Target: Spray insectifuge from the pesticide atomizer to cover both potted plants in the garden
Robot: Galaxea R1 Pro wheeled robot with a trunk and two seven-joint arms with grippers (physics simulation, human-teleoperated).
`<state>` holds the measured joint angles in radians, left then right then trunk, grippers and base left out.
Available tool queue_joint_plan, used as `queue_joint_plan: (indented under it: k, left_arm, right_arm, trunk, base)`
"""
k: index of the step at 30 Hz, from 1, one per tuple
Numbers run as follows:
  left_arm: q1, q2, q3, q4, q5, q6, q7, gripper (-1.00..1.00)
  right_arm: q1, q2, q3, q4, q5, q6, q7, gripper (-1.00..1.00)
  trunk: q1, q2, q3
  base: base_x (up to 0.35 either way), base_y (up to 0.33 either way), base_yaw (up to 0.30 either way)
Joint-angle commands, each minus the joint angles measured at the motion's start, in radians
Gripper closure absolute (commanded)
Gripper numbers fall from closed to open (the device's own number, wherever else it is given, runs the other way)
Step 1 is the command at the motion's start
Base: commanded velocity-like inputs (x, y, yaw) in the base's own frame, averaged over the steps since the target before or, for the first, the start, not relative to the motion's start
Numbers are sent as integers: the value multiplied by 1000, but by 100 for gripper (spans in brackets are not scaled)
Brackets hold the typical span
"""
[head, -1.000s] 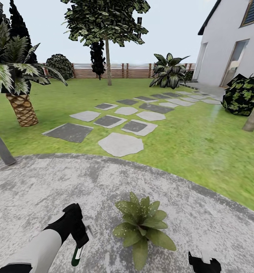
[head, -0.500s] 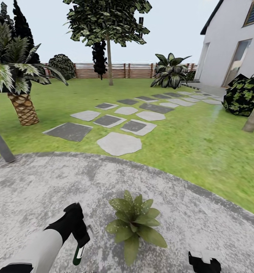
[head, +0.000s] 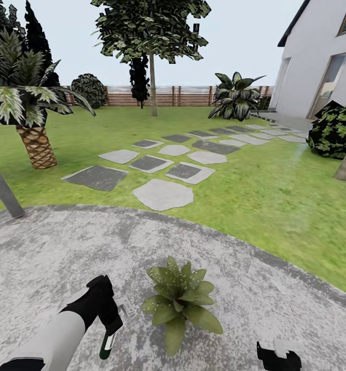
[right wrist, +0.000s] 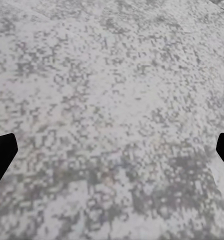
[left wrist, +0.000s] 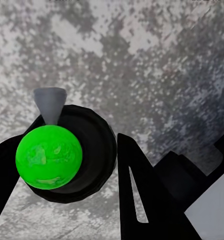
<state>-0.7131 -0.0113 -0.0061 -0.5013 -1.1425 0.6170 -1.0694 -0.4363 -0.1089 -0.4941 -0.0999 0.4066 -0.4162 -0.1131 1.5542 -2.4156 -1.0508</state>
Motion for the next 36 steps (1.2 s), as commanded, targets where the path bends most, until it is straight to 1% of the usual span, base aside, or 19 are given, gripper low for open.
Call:
queue_joint_plan:
  k: [1, 6, 16, 26, 36]
  left_arm:
    - [0, 0, 0, -2, -3, 9, -6, 100]
    - [0, 1, 0, -2, -3, 9, -6, 100]
    - [0, 2, 1, -3, -3, 9, -6, 100]
    - [0, 4, 1, -4, -3, 10, -6, 100]
    - [0, 2, 2, -3, -3, 10, -4, 100]
  right_arm:
    - [-1, 0, -6, 2, 11, -3, -5, -100]
    - [-1, 0, -6, 2, 11, -4, -5, -100]
    - [-1, 0, -4, 2, 11, -4, -5, -100]
    - [-1, 1, -5, 2, 11, -4, -5, -100]
    - [-1, 1, -5, 2, 11, -4, -5, -100]
  trunk:
    - [0, 0, -1]
    - [0, 0, -1]
    - [0, 0, -1]
    - [0, 0, -1]
    - [0, 0, -1]
  base:
    - [0, 0, 0]
    - [0, 0, 59]
    - [0, 0, 242]
    - [-14, -27, 32]
    - [0, 0, 257]
